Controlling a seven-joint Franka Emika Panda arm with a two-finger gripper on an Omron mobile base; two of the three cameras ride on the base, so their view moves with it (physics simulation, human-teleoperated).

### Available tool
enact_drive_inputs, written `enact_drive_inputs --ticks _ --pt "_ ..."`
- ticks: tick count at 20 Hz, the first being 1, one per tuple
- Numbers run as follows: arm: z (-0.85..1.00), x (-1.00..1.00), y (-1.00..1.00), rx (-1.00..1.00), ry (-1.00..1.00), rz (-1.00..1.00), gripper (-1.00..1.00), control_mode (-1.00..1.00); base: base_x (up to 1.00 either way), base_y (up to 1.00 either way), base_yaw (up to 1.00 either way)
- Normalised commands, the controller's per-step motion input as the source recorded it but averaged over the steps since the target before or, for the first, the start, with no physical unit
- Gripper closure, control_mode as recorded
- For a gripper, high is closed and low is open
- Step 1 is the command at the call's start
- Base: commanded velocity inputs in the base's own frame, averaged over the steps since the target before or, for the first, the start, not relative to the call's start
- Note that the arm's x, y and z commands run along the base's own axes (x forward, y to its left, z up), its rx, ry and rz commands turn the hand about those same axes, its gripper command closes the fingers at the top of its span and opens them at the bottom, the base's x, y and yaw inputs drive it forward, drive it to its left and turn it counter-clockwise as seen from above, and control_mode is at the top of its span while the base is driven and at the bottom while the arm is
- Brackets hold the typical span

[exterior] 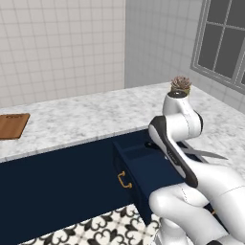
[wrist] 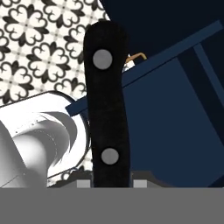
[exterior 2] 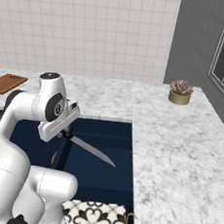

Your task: Pick up the knife from the drawer and place it on the cutting board. Then place the meat from the plate to the cutting board.

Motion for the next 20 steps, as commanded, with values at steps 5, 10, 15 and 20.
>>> enact_drive_inputs --ticks 5,10,15,20 --pt "-0.03 -0.13 0.08 0.00 0.00 0.00 1.00 1.00 -0.15 0.11 0.00" --pt "0.00 0.00 0.00 0.00 0.00 0.00 1.00 1.00 -0.48 0.73 0.01" --pt "0.00 0.00 0.00 0.00 0.00 0.00 1.00 1.00 -0.08 0.99 0.02" --pt "0.00 0.00 0.00 0.00 0.00 0.00 1.00 1.00 0.18 1.00 0.00"
